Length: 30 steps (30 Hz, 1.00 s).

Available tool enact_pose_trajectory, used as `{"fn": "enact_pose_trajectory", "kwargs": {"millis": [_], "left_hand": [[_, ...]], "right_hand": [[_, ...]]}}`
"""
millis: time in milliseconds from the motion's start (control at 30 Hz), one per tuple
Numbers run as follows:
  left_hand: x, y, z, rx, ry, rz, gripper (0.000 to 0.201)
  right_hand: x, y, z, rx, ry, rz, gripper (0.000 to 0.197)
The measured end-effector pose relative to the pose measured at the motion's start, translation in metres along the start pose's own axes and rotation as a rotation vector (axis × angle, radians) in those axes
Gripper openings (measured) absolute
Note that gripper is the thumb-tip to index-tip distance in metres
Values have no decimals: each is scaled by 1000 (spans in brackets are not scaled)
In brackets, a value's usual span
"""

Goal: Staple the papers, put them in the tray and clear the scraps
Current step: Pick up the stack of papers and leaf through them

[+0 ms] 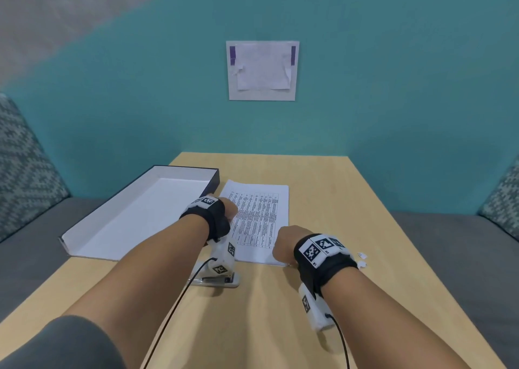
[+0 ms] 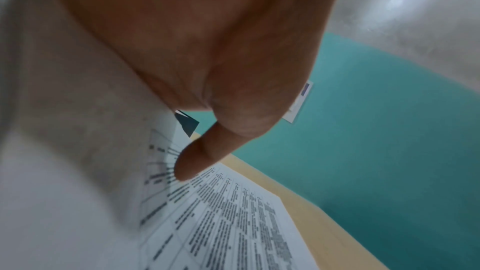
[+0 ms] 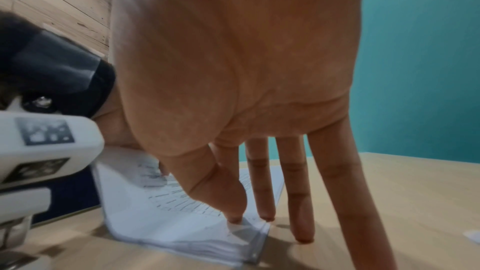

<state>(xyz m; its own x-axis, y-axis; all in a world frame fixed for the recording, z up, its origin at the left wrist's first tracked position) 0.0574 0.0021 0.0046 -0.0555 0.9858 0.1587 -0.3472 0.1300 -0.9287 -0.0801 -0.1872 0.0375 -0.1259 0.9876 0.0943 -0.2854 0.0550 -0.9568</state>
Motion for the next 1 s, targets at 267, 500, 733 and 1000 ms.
{"fn": "enact_pose_trajectory", "kwargs": {"millis": [267, 500, 733, 1000], "left_hand": [[-15, -44, 74, -380, -53, 610, 25], [6, -84, 143, -585, 147, 1190, 29], [28, -69, 209, -352, 412, 1568, 45], [12, -71, 260, -561, 386, 1747, 30]], "right_hand": [[-2, 4, 1, -34, 7, -12, 18], [-46, -25, -6, -445, 208, -836, 65], [-71, -76, 38, -314, 10, -1867, 6], [-35, -82, 117, -892, -48, -1485, 17]]}}
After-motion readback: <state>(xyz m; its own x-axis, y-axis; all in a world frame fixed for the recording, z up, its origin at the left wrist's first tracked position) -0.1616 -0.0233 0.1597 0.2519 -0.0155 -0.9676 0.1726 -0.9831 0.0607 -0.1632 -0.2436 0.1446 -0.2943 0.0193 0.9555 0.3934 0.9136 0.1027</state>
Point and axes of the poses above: each hand's wrist, its own z-axis away from the middle knuckle, its own y-axis out of the palm, x = y × z, the point moved 3 cm from there along -z, towards the middle knuckle, and after that the axes turned 7 degrees about -x, right-handed, at the moved point
